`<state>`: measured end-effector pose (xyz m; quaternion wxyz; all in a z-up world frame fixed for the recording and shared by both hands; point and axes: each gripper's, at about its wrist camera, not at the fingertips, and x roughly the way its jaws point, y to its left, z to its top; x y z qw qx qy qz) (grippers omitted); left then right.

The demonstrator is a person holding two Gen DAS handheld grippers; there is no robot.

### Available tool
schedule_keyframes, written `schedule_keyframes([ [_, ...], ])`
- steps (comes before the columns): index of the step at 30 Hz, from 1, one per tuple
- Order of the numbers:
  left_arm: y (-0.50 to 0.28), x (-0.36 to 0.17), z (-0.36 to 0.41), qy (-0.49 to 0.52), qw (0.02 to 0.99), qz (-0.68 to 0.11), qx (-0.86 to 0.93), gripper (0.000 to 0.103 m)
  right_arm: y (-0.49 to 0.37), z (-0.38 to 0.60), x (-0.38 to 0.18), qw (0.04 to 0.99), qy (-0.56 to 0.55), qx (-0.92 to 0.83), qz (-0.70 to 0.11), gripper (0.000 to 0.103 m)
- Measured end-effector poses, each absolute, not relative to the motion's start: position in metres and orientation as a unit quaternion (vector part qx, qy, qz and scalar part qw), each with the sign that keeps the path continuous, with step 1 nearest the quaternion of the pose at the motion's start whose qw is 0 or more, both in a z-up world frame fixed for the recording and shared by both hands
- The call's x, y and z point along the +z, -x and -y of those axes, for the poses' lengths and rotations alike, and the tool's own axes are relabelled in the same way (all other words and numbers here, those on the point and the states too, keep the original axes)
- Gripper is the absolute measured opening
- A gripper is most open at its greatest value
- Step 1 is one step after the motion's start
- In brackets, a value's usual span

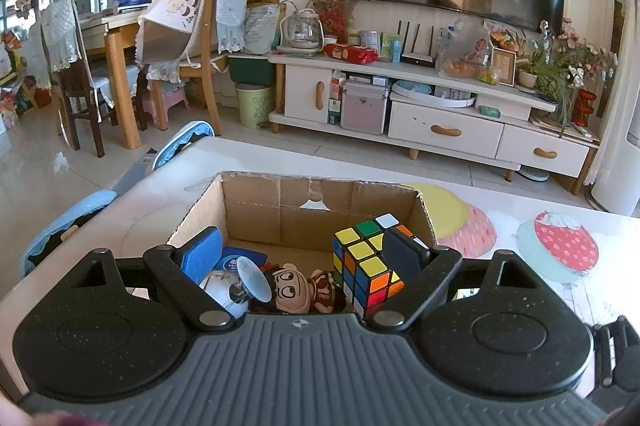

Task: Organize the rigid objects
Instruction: 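Move the right gripper to the blue box and grasp it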

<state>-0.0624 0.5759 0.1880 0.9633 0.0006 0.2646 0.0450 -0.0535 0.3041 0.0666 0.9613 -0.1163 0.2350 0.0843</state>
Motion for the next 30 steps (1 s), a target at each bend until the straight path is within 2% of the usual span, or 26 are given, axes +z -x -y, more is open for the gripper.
schedule_keyframes([
  [7,0.064,0.187,-0.575,-0.003,0.963,-0.265,0.04,0.103,0.066,-0.294,0.069,0.959,0.097,0.127,-0.236,0.092],
  [11,0.065,0.186,-0.574,-0.005,0.963,-0.266,0.039,0.103,0.075,-0.315,0.061,0.948,0.136,0.165,-0.237,0.092],
  [21,0.067,0.187,-0.574,-0.001,0.963,-0.269,0.036,0.103,0.041,-0.286,0.047,0.954,0.138,0.056,-0.259,0.089],
  [26,0.068,0.187,-0.569,-0.003,0.963,-0.267,0.035,0.103,0.052,-0.28,0.051,0.957,0.11,0.104,-0.249,0.088],
  [29,0.068,0.186,-0.567,-0.006,0.963,-0.268,0.034,0.103,0.061,-0.297,0.05,0.952,0.115,0.15,-0.24,0.083],
  [30,0.069,0.185,-0.566,-0.007,0.963,-0.268,0.034,0.103,0.064,-0.305,0.048,0.95,0.124,0.162,-0.236,0.076],
])
